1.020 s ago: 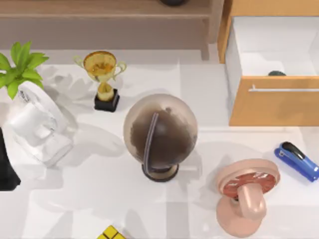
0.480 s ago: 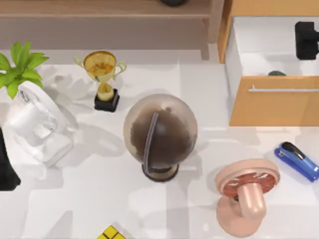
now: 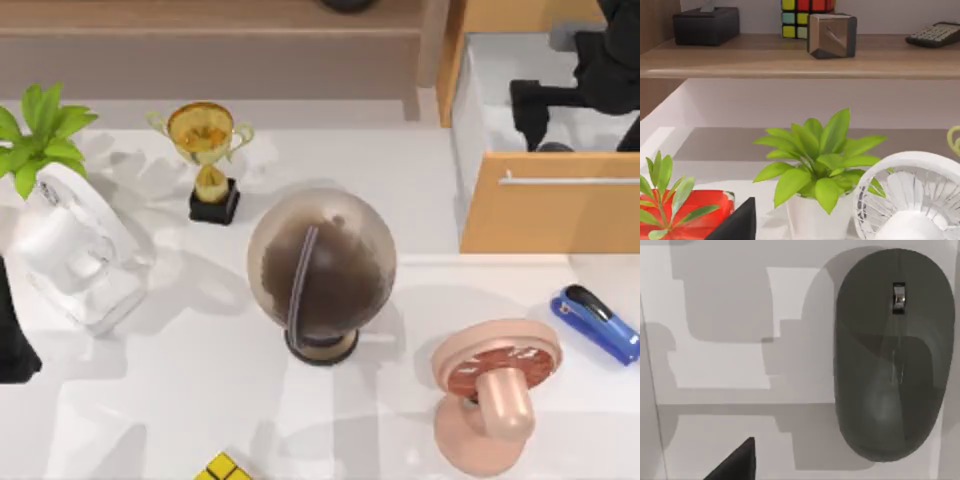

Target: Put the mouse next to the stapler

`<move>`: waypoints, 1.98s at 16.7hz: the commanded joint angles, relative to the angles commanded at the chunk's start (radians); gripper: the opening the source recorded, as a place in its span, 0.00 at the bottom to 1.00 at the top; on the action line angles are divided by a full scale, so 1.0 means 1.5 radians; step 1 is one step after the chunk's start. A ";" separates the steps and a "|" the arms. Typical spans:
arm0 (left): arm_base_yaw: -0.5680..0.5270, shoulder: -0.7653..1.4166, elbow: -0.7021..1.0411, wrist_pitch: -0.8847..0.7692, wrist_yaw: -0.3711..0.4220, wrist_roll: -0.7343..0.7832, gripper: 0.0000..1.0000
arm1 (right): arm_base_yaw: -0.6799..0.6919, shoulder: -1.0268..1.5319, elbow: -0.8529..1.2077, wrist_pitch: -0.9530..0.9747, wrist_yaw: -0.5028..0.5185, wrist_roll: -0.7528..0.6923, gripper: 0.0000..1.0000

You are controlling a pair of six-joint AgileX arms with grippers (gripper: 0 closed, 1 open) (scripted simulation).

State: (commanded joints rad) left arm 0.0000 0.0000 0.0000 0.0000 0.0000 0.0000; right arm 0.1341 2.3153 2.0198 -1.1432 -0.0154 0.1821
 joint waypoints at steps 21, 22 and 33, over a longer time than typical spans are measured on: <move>0.000 0.000 0.000 0.000 0.000 0.000 1.00 | 0.000 0.068 0.052 -0.005 0.024 0.002 1.00; 0.000 0.000 0.000 0.000 0.000 0.000 1.00 | 0.000 0.068 0.051 -0.003 0.024 0.003 1.00; 0.000 0.000 0.000 0.000 0.000 0.000 1.00 | 0.000 0.093 0.040 0.032 0.024 0.003 1.00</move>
State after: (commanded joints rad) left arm 0.0000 0.0000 0.0000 0.0000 0.0000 0.0000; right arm 0.1347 2.4542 2.0802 -1.0949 0.0211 0.1864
